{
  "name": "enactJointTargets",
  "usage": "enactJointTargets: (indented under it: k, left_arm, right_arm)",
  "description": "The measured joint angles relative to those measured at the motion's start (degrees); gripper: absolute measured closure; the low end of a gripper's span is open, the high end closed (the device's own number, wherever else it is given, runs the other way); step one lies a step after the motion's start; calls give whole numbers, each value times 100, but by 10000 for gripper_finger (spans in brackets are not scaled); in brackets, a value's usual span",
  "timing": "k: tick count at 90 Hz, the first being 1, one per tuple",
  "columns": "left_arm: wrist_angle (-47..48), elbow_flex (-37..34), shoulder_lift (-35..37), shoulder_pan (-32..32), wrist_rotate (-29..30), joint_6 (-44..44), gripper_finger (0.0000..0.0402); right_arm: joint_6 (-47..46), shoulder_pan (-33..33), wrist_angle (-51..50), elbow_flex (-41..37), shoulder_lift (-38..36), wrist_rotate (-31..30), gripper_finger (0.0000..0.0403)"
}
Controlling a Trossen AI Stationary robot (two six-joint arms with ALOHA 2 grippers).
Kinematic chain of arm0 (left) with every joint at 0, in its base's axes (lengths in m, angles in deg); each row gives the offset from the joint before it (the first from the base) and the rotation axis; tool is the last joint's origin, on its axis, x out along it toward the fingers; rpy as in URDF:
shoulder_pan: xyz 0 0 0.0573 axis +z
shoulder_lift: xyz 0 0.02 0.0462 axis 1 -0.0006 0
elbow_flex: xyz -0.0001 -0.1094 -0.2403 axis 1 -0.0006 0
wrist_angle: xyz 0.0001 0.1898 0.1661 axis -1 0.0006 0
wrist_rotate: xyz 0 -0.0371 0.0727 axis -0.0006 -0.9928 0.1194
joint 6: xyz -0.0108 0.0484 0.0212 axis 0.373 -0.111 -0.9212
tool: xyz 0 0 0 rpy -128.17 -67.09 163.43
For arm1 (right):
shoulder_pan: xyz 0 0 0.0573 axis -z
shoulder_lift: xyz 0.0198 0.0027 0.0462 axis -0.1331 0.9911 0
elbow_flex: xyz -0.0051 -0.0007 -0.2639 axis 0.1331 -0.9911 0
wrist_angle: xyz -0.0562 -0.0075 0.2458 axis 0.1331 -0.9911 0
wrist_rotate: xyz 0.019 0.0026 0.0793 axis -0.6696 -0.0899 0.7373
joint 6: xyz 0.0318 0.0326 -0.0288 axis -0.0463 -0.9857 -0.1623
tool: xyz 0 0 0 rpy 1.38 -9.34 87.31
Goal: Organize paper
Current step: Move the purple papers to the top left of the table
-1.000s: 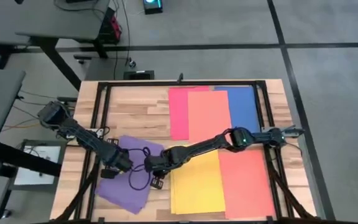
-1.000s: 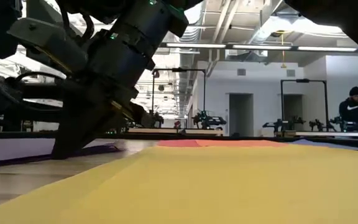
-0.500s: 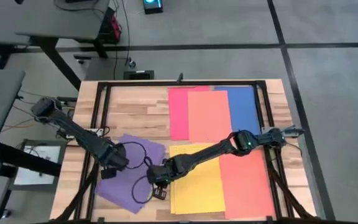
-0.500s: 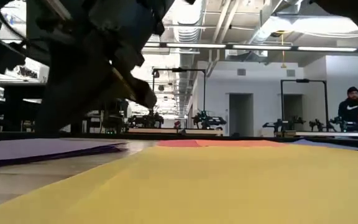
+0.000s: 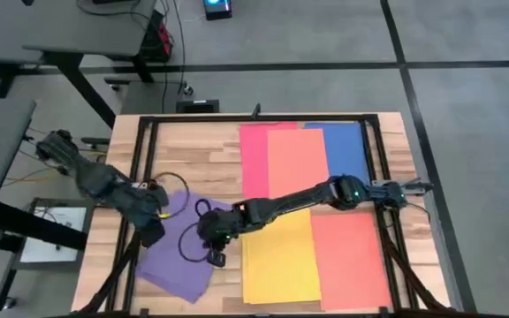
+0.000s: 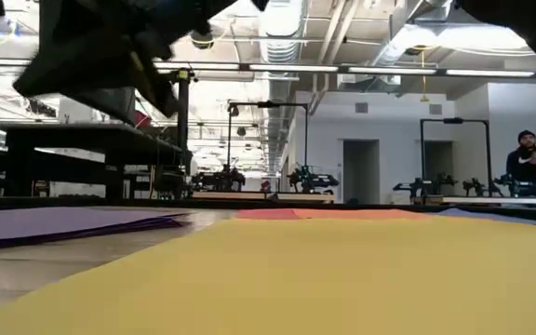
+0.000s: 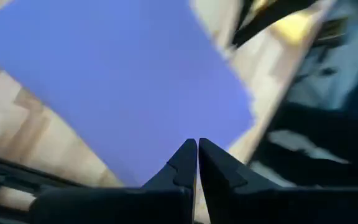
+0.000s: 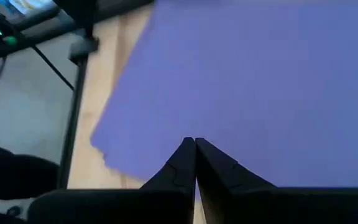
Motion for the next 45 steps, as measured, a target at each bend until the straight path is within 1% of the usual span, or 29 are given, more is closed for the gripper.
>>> enactJointTargets:
  k: [7,11,17,28,36,45]
  left_arm:
    - [182,414,99,-329,274,184,402]
    - [288,627,119,-530,494,174,402]
    - [418,899,138,-773,808,64,402]
    - [581,1179,147,-951,1363,-151,402]
    - [616,1209,144,-945,1482,-345,402]
    - [688,1195,131,-945,1479,-489,402]
  right_arm:
    - [-17,69,225,-6,84,18,403]
    - [-82,120,489,2,175,18,403]
    - [-222,171,540,-3,311,26,403]
    - [-334,169,774,-8,562,31,403]
    - [-368,115,968,-8,699,28,403]
    - [-387,71,1061,-1,827,28,403]
